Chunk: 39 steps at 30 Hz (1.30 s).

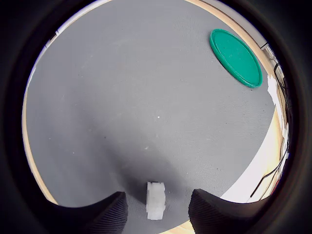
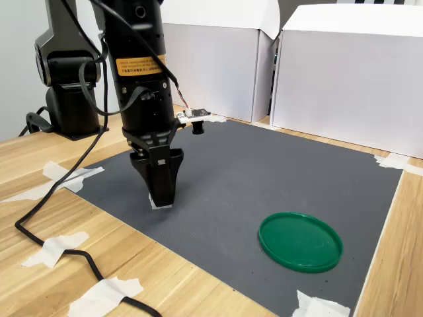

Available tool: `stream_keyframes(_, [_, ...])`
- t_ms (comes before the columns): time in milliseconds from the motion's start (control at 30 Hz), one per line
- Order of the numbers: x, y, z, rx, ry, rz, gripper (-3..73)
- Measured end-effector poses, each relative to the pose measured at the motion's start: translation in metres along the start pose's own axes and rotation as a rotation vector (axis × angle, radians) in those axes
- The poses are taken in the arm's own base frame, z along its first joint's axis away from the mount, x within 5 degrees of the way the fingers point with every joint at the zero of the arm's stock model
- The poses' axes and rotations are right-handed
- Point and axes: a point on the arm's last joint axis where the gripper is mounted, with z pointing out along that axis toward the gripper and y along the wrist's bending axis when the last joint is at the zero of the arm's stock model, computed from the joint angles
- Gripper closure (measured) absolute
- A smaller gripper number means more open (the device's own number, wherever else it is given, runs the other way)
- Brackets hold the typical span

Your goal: Grasp a white terminal and put it on the green lid.

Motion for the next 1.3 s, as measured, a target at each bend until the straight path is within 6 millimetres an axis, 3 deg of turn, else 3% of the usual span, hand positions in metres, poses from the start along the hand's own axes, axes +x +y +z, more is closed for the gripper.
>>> stream_keyframes(167, [0.0,0.0,0.004,-0.004,0.0,0.002,16.0])
stream_keyframes(300, [0.0,0.0,0.005,-0.008,0.001,0.002,21.4])
stream_keyframes(700, [0.0,0.0,0.01,-0.023,0.006,0.007,60.6])
stream_keyframes(900, [-0.003,-0.007,0.0,-0.009,0.0,0.05,60.7])
stream_keyframes(1300, [-0.024,-0.048,-0.068,0.061,-0.077,0.228,60.7])
